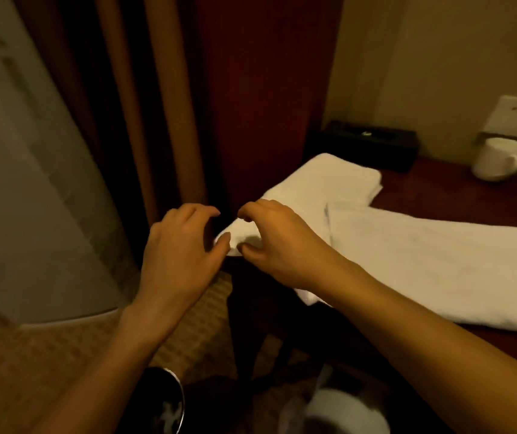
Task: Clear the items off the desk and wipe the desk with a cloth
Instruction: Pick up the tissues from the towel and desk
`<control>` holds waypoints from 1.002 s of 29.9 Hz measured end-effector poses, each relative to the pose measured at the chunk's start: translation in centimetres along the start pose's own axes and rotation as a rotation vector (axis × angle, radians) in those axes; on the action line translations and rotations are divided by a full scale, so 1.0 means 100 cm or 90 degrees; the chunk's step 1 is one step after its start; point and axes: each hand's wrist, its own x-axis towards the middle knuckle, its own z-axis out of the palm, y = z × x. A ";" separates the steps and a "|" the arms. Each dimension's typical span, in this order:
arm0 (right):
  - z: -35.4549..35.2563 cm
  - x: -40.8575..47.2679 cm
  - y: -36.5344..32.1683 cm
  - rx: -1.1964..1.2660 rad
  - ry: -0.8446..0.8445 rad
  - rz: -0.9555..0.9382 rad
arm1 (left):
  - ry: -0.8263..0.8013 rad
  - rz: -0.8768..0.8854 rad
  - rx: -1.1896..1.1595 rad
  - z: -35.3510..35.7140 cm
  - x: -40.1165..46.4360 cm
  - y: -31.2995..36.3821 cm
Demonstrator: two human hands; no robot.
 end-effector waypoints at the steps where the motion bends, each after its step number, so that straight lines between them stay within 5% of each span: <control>1: -0.011 -0.006 0.008 -0.004 0.009 0.016 | 0.002 0.017 -0.006 0.003 0.007 0.015; 30: -0.232 -0.276 0.286 -0.124 0.169 0.476 | -0.209 0.435 -0.164 0.208 0.060 0.430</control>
